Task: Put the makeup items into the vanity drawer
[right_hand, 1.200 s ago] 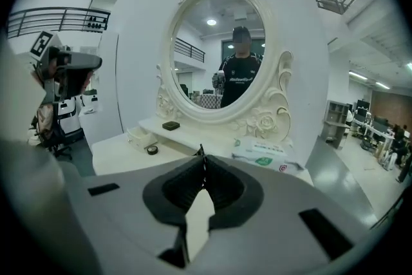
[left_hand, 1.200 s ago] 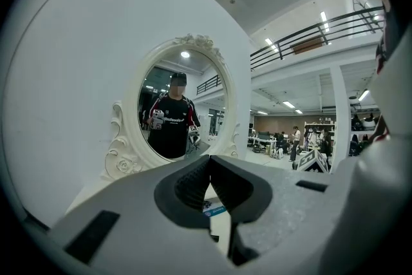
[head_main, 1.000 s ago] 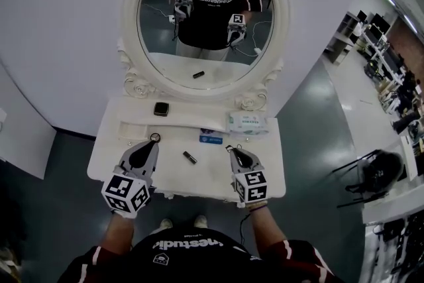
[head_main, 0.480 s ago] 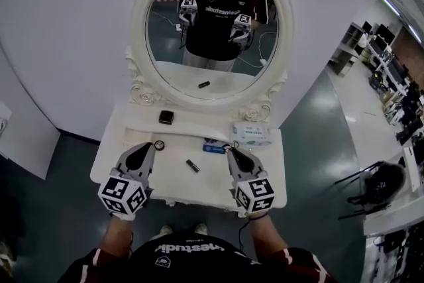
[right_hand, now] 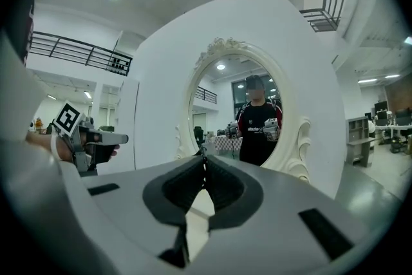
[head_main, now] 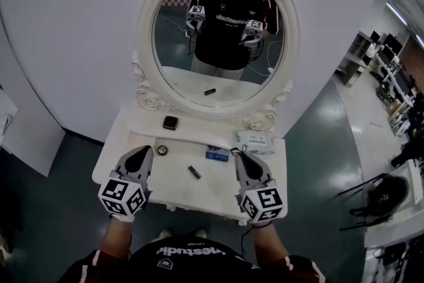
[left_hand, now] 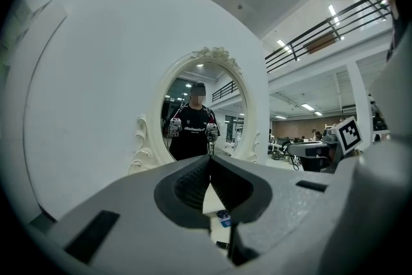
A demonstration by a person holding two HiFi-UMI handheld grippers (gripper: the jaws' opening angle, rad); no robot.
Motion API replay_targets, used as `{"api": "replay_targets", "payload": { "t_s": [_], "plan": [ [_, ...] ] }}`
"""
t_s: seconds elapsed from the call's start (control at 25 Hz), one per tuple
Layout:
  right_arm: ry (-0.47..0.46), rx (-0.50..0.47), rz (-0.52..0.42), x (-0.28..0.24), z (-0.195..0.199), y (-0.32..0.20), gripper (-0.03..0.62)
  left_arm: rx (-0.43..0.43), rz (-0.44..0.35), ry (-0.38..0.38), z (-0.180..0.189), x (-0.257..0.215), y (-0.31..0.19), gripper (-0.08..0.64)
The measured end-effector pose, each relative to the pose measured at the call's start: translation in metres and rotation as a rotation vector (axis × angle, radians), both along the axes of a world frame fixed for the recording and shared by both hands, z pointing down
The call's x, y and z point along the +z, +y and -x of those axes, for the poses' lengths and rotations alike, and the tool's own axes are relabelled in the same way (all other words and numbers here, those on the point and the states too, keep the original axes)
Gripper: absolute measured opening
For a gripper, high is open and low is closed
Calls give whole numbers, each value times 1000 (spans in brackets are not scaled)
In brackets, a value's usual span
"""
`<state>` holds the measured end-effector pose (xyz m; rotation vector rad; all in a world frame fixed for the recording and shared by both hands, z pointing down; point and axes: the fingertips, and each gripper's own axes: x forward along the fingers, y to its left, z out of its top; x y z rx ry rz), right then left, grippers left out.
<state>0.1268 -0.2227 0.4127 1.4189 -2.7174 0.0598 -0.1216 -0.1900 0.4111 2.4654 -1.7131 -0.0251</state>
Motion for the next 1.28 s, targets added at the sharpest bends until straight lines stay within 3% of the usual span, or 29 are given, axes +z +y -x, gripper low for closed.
{"api": "replay_targets", "payload": {
  "t_s": [0.76,1.08,1.28],
  "plan": [
    [-25,-124,19,13,-5,-17,20,-93,40,-61,-24,11,8,6],
    [11,-116,31,21,15,-28,20,-83,35,-60,-6,15,-10,5],
    [49,-101,25,22,47,-39,20,-63,20,-50,23,12,-24,6]
  ]
}}
